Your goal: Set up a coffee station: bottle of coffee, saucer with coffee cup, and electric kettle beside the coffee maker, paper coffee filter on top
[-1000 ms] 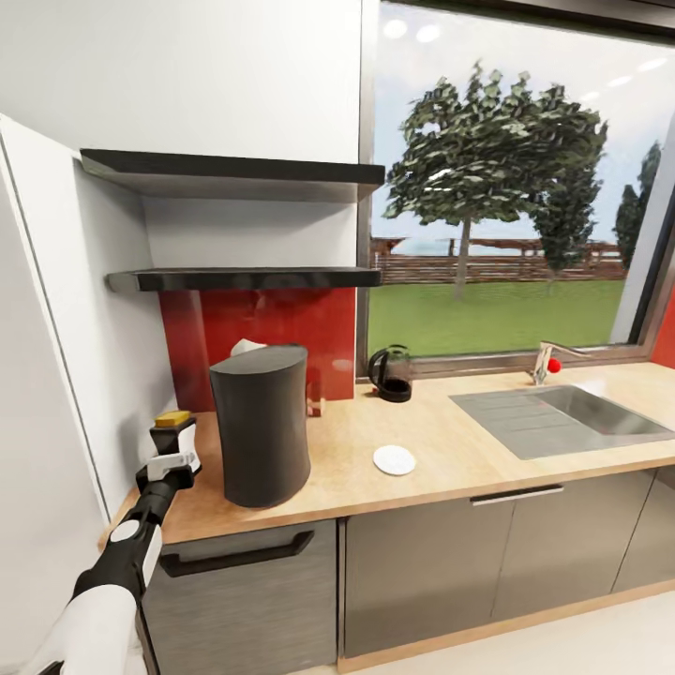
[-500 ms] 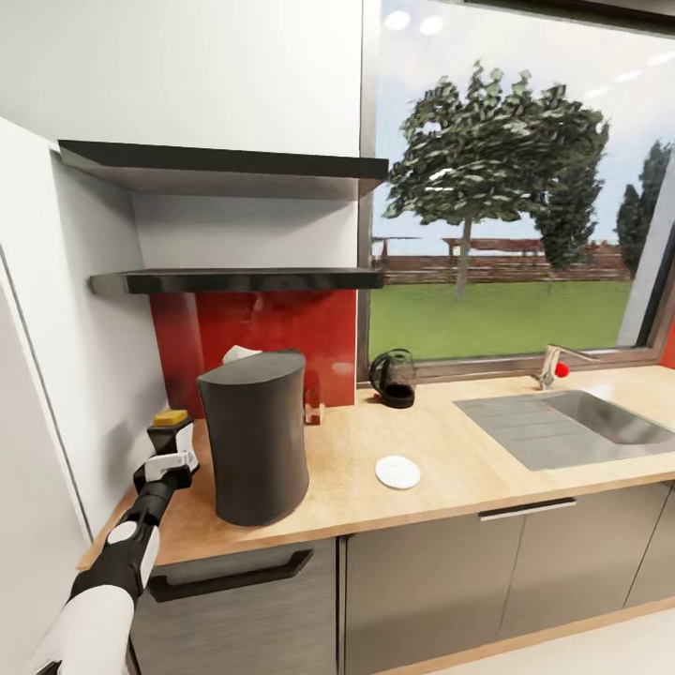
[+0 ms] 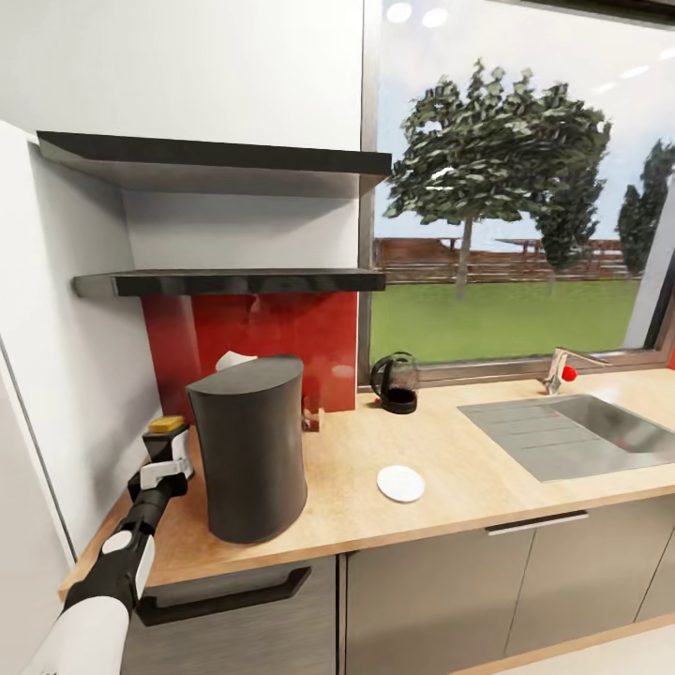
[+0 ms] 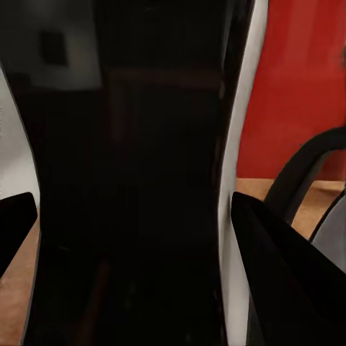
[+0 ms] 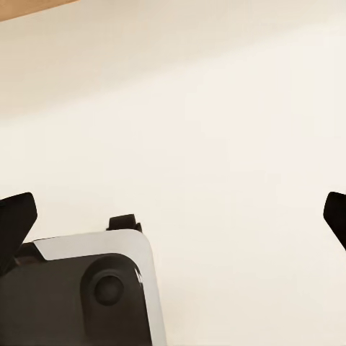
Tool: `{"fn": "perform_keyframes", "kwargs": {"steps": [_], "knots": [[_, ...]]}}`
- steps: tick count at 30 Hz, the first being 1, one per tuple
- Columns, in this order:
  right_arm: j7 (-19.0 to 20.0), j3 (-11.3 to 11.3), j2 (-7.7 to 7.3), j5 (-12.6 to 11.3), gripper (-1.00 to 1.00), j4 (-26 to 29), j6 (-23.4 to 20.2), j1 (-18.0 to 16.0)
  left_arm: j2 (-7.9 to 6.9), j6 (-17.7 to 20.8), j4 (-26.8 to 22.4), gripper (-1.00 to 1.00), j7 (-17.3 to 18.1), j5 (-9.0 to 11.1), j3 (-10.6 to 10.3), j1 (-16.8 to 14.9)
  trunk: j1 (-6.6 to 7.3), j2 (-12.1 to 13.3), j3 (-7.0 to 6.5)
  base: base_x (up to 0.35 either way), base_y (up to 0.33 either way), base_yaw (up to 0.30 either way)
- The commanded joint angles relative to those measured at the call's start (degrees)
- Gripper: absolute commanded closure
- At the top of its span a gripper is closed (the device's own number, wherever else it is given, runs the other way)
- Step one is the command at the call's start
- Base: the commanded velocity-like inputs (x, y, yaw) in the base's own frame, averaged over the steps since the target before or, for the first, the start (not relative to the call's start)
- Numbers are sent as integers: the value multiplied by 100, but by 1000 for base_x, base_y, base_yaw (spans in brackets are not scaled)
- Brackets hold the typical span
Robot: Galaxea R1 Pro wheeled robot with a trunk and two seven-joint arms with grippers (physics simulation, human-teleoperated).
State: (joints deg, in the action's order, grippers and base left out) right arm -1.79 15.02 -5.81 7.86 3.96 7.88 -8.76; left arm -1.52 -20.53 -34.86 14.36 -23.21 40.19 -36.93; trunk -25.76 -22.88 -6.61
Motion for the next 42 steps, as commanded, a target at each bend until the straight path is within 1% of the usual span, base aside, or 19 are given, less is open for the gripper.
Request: {"fn": "perform_keyframes", "kwargs": {"steps": [1,2,5,7,14,19,29,34,39,42], "knots": [[-14,45,1,59,-100,-9,21,-3,4,-104,5,100,49,-62,48,-4,-2,-4,3,2,0,0],[-14,45,1,58,-100,-9,21,-3,5,-230,7,100,49,-62,45,39,-2,-4,3,1,0,0],[-14,45,1,65,-100,-9,21,-3,17,-398,20,100,49,-50,39,196,-2,-4,3,0,0,0],[-14,45,1,65,-100,-9,21,-3,26,-444,29,100,49,-39,34,258,-2,-4,3,0,0,0],[-14,45,6,59,-100,-9,21,-3,18,-451,45,100,56,-51,31,276,-2,-4,3,0,0,0],[-14,47,9,58,-100,-9,15,-3,16,-453,47,100,58,-44,11,275,-112,-205,104,0,0,0],[-14,46,9,58,-100,-9,12,-3,20,-452,57,100,58,-55,-18,283,-332,-606,369,0,0,0],[-14,45,9,58,-100,-9,12,-3,20,-453,76,100,58,-61,-20,283,-332,-606,410,0,0,0],[-17,51,9,58,-100,-9,12,-3,20,-452,89,100,58,-72,-20,285,-332,-606,418,0,0,0],[-22,53,-1,63,-100,-9,12,-3,25,-460,55,100,58,-63,-19,422,-332,-606,419,144,0,0]]}}
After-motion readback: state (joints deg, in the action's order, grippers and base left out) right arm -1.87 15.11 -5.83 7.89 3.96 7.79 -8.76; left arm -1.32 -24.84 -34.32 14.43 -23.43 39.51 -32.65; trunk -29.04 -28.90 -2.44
